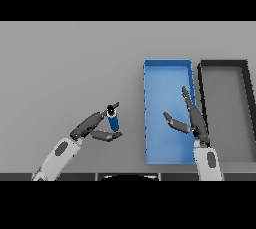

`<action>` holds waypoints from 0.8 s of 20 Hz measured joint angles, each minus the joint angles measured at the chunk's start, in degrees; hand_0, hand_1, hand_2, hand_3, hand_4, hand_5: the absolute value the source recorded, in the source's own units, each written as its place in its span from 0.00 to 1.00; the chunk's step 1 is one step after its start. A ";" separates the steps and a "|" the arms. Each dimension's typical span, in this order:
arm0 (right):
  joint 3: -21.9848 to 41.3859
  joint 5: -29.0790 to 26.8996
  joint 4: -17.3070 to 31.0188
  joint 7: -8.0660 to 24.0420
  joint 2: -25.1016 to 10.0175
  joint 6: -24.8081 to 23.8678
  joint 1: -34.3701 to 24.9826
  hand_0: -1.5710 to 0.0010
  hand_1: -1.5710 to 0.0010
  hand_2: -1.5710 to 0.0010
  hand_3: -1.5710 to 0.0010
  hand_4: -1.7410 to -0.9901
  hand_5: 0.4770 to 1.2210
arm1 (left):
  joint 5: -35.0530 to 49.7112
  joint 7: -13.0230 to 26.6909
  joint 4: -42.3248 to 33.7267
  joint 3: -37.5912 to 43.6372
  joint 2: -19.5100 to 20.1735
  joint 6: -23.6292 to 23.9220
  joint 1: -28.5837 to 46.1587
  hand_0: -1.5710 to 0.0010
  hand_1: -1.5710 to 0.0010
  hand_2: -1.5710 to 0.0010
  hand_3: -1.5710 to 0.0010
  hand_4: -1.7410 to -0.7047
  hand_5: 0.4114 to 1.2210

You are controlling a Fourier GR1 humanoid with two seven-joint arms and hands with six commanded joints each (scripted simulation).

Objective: Pick up the blue pipe and place it into the blue bin.

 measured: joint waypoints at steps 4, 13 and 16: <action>-0.11 -0.06 0.61 0.43 0.62 -0.49 -0.63 1.00 1.00 1.00 1.00 0.73 0.10 | -3.44 -3.72 5.51 -0.95 -3.15 1.99 -1.22 1.00 1.00 0.98 1.00 0.62 0.13; -0.24 0.32 0.24 0.61 -0.04 -0.43 -0.16 1.00 1.00 1.00 1.00 0.74 0.11 | 3.39 -5.15 6.96 0.82 -9.20 0.24 -1.58 0.47 0.38 0.32 0.35 0.23 0.72; -0.28 0.73 0.81 0.41 -0.36 -0.46 -0.05 1.00 1.00 1.00 1.00 0.75 0.11 | 2.64 -6.71 6.97 -0.29 -9.71 0.62 -1.47 0.24 0.19 0.17 0.20 0.12 0.86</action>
